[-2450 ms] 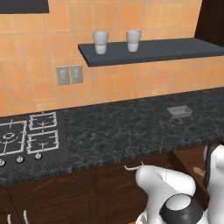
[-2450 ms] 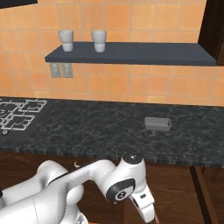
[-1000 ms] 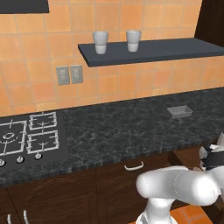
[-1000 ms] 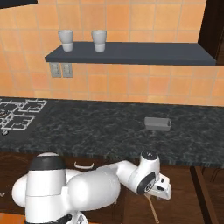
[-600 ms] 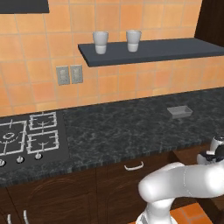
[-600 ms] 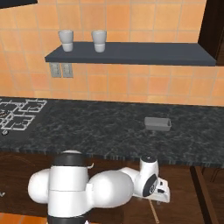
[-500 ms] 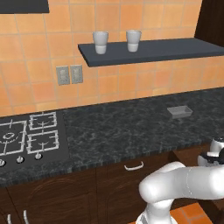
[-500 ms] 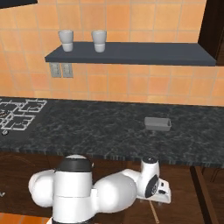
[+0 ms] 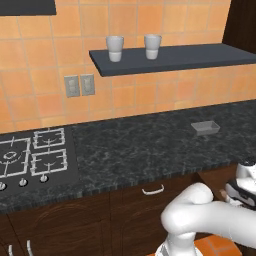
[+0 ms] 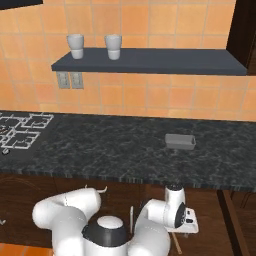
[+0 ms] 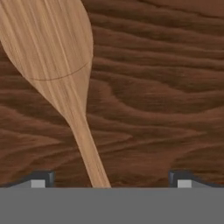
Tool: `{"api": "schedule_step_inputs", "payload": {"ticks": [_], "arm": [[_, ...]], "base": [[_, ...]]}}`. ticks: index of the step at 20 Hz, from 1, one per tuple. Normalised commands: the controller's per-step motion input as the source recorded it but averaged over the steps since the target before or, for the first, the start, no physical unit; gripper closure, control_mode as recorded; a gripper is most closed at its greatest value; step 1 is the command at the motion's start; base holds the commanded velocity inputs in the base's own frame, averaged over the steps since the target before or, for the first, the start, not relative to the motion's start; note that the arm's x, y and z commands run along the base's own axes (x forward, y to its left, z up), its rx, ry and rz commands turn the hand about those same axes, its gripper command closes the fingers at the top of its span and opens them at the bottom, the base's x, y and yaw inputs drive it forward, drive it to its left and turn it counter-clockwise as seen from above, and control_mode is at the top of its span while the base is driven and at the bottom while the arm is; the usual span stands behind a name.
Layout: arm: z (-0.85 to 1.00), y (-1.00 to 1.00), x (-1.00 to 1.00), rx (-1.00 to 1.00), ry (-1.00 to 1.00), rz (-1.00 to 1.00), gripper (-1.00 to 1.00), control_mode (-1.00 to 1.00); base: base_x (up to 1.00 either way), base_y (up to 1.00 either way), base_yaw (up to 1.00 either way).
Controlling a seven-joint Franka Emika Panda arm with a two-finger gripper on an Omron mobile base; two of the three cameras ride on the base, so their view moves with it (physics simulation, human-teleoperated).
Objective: Pick the wooden spoon from the drawer and place it on the counter.
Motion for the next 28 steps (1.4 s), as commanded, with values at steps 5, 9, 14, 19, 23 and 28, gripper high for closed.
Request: {"api": "schedule_step_inputs", "payload": {"ticks": [5,9,14,19,23,28], "arm": [[-0.6,-0.4,0.02,0.0,0.03,0.11,1.0,-1.0],[-0.52,-0.84,-0.59,0.0,0.0,0.04,1.0,-1.0],[-0.4,-0.8,-0.8,0.0,0.0,0.0,1.0,-1.0],[-0.28,-0.51,-0.63,0.0,0.0,0.0,1.0,-1.0],[-0.01,0.0,-0.09,0.0,-0.02,0.04,1.0,-1.0],[0.9,0.0,-0.31,0.0,-0.01,0.0,1.0,-1.0]], "base": [[0.0,0.0,0.0],[0.0,0.0,0.0],[0.0,0.0,0.0],[0.0,0.0,0.0],[0.0,0.0,0.0],[0.0,0.0,0.0]]}}
